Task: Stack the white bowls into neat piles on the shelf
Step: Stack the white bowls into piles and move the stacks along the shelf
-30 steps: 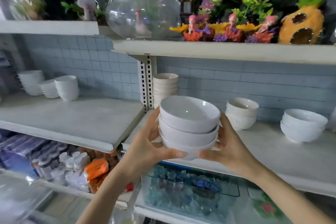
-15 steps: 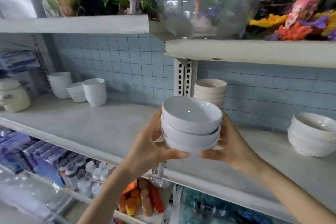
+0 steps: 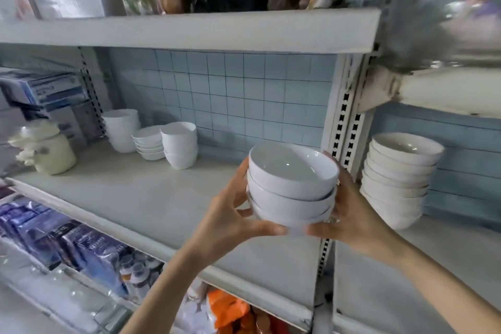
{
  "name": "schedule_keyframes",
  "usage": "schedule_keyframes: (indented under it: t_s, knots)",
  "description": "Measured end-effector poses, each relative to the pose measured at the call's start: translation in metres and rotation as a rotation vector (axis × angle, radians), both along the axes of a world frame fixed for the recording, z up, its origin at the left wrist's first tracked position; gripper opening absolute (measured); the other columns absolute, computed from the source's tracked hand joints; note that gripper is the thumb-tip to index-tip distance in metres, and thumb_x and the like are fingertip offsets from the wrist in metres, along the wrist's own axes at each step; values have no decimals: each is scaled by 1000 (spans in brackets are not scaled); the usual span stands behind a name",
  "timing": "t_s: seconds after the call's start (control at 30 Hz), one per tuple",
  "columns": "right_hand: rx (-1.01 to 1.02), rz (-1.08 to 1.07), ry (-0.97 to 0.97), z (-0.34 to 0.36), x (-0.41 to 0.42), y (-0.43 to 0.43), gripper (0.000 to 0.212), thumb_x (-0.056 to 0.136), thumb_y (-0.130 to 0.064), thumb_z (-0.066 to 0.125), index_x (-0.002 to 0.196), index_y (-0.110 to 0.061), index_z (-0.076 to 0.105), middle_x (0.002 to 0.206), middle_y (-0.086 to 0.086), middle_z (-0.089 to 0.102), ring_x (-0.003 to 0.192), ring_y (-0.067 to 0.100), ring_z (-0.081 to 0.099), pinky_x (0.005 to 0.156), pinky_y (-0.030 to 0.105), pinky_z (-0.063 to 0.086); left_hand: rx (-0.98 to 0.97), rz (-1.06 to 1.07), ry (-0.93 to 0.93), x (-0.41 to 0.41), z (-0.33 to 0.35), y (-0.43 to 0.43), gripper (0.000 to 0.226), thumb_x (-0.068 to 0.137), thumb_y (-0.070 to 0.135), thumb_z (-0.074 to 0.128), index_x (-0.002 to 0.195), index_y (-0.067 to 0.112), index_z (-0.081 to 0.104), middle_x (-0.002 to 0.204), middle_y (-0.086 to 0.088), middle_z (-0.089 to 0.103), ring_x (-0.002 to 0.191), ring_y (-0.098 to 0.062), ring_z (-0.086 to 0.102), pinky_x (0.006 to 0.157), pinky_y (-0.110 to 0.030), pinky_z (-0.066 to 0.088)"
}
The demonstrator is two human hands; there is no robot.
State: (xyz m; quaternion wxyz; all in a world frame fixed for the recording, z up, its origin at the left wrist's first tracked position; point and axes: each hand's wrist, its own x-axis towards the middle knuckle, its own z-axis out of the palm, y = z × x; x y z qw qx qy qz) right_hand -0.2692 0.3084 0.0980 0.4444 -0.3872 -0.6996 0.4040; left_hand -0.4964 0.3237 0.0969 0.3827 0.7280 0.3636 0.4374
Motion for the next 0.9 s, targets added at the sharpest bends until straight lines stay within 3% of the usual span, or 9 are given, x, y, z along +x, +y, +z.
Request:
schedule_keyframes:
  t_s: [0.27,0.4,0.5,0.57,0.67,0.77,0.9]
  knots:
    - [-2,-109,10,-9,-95,26,122,38,-50,90,134,-54,16,129,-37,42,116,-11,49,81,14,49,5,-97,31,-89,-8,48,106,56,32,87,144,35,27,132,14,56,123,-8,52,101,-47,46]
    - [-5,-125,-1,-18,-151,41,116,48,-33,90,131,-55,12,126,-43,39,114,-15,47,82,13,49,-23,-139,54,-146,-14,69,110,55,34,87,145,36,24,133,18,54,124,-4,50,101,-37,47]
    - [-45,-123,-38,-25,-189,53,124,39,-47,91,133,-55,11,129,-43,35,115,-15,46,82,11,47,-72,-155,48,-186,-23,85,110,55,27,89,145,35,26,132,23,53,124,0,48,97,-28,48]
    - [-52,-126,-65,-32,-208,62,124,41,-45,90,133,-53,9,127,-46,33,119,-15,42,84,10,45,-108,-171,56,-207,-33,97,108,54,24,90,143,33,30,131,22,54,125,0,48,96,-28,49]
    - [-71,-111,-101,-44,-228,77,122,51,-27,90,138,-46,6,132,-42,27,125,-13,35,87,11,45,-164,-190,69,-226,-49,117,107,53,18,92,142,30,34,131,18,55,125,-2,47,96,-30,50]
    - [-107,-119,-147,-57,-234,94,124,50,-35,90,140,-41,5,133,-39,24,127,-12,31,92,15,44,-235,-207,46,-232,-65,135,106,51,13,93,138,31,36,128,22,55,123,3,47,96,-26,49]
    - [-157,-110,-168,-70,-230,126,122,52,-29,88,139,-38,3,126,-43,27,126,-12,32,92,13,41,-313,-231,26,-227,-81,168,104,53,5,91,136,34,35,129,23,53,120,9,47,96,-23,48]
